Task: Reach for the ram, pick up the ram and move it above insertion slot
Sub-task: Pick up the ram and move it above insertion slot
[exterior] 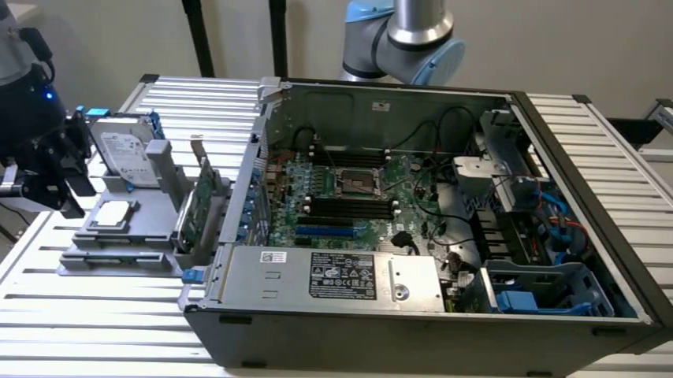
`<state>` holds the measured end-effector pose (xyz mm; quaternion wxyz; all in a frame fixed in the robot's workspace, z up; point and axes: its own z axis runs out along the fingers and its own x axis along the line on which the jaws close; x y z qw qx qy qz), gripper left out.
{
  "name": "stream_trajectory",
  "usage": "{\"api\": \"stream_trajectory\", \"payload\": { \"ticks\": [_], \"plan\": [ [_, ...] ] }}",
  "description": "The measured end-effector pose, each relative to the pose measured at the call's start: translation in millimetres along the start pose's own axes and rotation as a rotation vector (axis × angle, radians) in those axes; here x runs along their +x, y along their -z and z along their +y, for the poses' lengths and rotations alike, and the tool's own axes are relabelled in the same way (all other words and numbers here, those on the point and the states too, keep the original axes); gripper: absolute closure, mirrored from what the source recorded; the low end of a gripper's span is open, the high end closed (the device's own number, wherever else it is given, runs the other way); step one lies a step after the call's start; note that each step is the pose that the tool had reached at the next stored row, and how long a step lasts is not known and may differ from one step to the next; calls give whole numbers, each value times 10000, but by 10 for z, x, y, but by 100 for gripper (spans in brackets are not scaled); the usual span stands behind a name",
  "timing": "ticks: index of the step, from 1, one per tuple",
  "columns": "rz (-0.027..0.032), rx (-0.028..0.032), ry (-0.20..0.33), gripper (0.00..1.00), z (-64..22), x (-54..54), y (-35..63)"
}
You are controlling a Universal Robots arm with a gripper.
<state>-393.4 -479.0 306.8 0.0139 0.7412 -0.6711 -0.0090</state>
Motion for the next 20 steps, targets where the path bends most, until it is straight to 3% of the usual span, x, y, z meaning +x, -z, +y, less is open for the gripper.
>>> {"api": "stream_trajectory", "payload": {
  "ticks": [20],
  "plan": [
    [-2, 2, -18, 58, -9, 5, -364]
  ]
}}
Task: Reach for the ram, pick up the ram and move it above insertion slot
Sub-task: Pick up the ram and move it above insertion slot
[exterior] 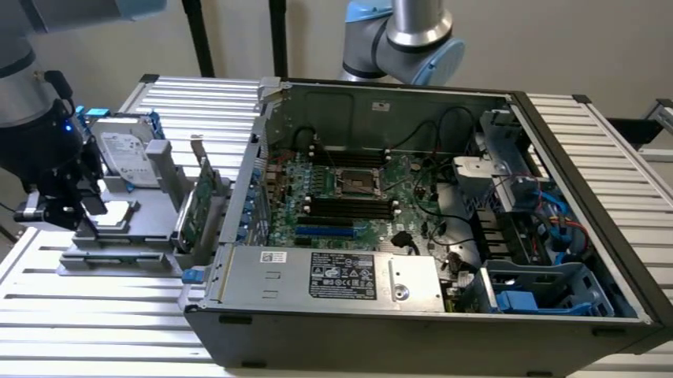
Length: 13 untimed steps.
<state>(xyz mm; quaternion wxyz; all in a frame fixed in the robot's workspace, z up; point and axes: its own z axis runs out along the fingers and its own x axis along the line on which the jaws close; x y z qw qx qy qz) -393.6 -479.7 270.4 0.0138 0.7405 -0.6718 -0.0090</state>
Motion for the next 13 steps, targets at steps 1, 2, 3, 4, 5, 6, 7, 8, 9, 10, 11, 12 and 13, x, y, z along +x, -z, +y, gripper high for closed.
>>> {"api": "stream_trajectory", "payload": {
  "ticks": [1, 2, 3, 4, 5, 6, 7, 8, 9, 10, 11, 12, 13],
  "plan": [
    [0, 0, -1, 58, 0, 2, -18],
    [0, 0, -2, 58, -2, 3, -36],
    [0, 1, -3, 58, -3, 4, -55],
    [0, 0, -4, 58, -5, 6, -73],
    [0, 0, -5, 58, -6, 7, -91],
    [-1, 1, -8, 58, -7, 10, -109],
    [0, 0, -10, 58, -9, 14, -127],
    [-1, 0, -14, 58, -10, 18, -145],
    [-1, 0, -21, 58, -11, 23, -162],
    [-1, 0, -31, 58, -12, 28, -180],
    [-3, 1, -43, 58, -14, 34, -199],
    [-4, 0, -62, 58, -17, 40, -217],
    [-6, 0, -87, 58, -20, 47, -235]
  ]
}}
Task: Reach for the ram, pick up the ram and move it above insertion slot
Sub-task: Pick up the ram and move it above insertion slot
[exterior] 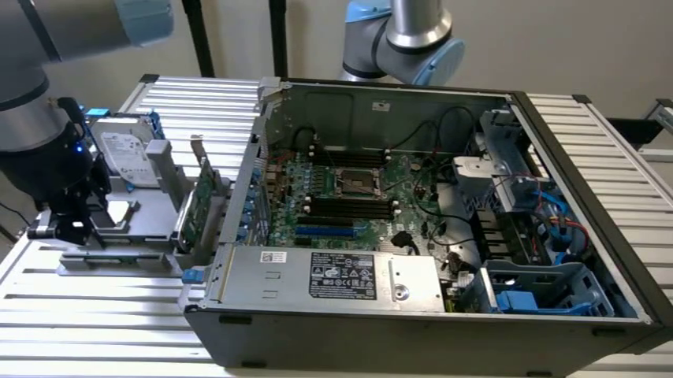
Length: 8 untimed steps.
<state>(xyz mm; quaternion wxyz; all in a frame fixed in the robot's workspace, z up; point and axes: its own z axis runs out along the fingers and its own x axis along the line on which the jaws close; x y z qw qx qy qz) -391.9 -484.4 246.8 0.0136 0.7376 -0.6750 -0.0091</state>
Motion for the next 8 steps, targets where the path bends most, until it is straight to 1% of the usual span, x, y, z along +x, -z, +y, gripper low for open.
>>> {"api": "stream_trajectory", "payload": {
  "ticks": [8],
  "plan": [
    [-8, 6, -178, 58, -24, 25, -145]
  ]
}}
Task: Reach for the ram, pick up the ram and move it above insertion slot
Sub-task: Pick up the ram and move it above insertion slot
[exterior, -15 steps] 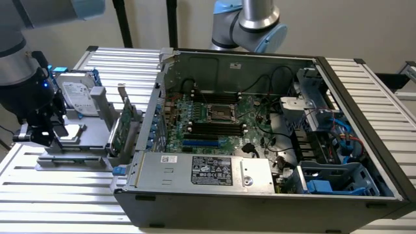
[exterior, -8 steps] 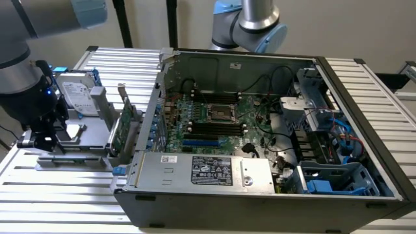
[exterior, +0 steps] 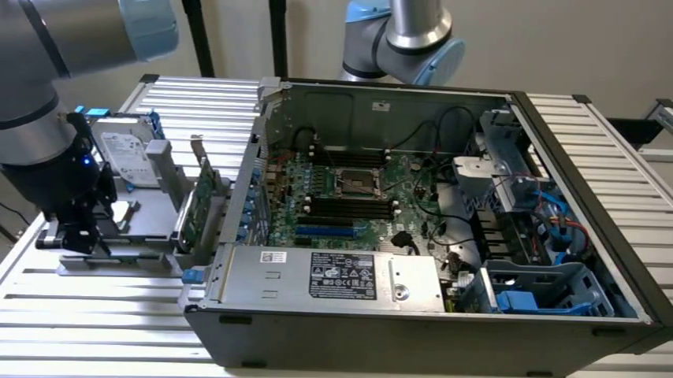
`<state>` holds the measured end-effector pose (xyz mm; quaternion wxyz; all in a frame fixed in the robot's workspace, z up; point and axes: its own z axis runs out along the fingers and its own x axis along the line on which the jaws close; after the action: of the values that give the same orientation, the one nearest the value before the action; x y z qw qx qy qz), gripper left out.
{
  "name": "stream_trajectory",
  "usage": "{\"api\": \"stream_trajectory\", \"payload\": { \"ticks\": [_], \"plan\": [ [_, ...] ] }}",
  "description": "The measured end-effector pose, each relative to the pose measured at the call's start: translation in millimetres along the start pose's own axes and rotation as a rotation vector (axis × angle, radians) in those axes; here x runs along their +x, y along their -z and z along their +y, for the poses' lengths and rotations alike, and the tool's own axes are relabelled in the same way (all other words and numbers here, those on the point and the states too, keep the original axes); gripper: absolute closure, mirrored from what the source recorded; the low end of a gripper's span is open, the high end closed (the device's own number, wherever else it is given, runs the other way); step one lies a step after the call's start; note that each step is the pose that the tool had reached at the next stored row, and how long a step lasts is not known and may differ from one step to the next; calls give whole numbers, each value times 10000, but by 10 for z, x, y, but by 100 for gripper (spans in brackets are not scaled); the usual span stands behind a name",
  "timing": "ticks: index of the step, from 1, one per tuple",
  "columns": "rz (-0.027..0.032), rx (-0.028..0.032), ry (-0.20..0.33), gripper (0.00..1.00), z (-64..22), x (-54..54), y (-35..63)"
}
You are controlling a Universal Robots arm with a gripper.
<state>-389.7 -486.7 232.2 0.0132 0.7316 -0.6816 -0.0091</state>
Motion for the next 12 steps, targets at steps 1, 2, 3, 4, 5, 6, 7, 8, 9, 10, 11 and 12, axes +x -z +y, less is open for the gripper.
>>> {"api": "stream_trajectory", "payload": {
  "ticks": [1, 2, 3, 4, 5, 6, 7, 8, 9, 10, 11, 12],
  "plan": [
    [-1, 2, -18, 58, -3, 2, -18],
    [-3, 5, -36, 58, -6, 4, -36],
    [-4, 7, -55, 58, -8, 6, -54],
    [-6, 10, -74, 58, -10, 8, -72],
    [-7, 14, -94, 58, -12, 10, -91],
    [-8, 18, -110, 58, -14, 12, -109],
    [-11, 21, -126, 58, -16, 13, -127],
    [-13, 25, -140, 58, -18, 14, -145],
    [-16, 31, -153, 58, -20, 16, -163],
    [-19, 37, -166, 58, -21, 17, -179],
    [-21, 43, -178, 58, -22, 18, -194],
    [-25, 49, -191, 58, -24, 19, -209]
  ]
}}
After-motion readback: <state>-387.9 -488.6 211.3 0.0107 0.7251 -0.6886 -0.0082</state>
